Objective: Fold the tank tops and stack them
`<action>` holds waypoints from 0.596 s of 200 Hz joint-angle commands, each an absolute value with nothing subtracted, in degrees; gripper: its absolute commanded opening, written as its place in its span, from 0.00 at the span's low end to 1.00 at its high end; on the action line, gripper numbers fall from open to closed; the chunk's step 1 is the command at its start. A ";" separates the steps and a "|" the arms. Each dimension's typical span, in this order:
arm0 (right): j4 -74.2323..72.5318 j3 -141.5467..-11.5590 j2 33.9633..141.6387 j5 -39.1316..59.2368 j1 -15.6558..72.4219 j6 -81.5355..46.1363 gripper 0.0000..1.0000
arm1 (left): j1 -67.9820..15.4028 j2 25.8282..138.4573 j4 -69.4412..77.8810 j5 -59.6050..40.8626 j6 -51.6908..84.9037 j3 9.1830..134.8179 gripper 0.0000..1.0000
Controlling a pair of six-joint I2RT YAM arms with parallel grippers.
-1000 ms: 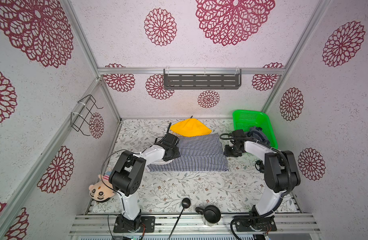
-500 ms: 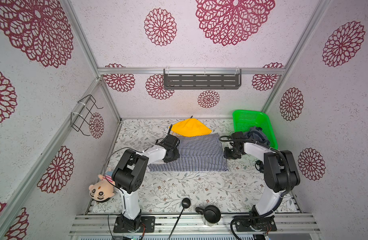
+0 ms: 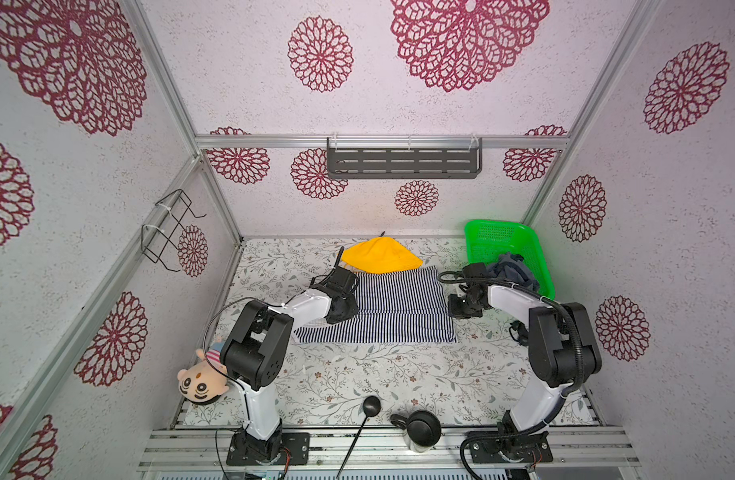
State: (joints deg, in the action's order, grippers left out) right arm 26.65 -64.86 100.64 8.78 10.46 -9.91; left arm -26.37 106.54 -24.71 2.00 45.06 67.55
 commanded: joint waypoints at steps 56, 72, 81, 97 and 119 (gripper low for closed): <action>26.24 -68.02 100.92 7.11 10.76 -8.88 0.25 | -26.51 103.38 -24.79 2.86 44.56 68.25 0.00; 25.72 -68.27 102.09 7.39 10.89 -8.83 0.26 | -26.48 103.43 -24.78 2.78 44.56 68.20 0.00; 25.41 -68.37 102.75 7.31 11.03 -8.75 0.26 | -26.52 103.53 -24.86 2.69 44.50 68.29 0.00; 25.10 -68.77 103.73 7.16 11.18 -8.64 0.25 | -26.52 103.75 -24.96 2.60 44.51 68.47 0.00; 24.83 -69.41 105.11 6.97 11.50 -8.50 0.25 | -26.51 103.97 -24.87 2.51 44.47 68.55 0.00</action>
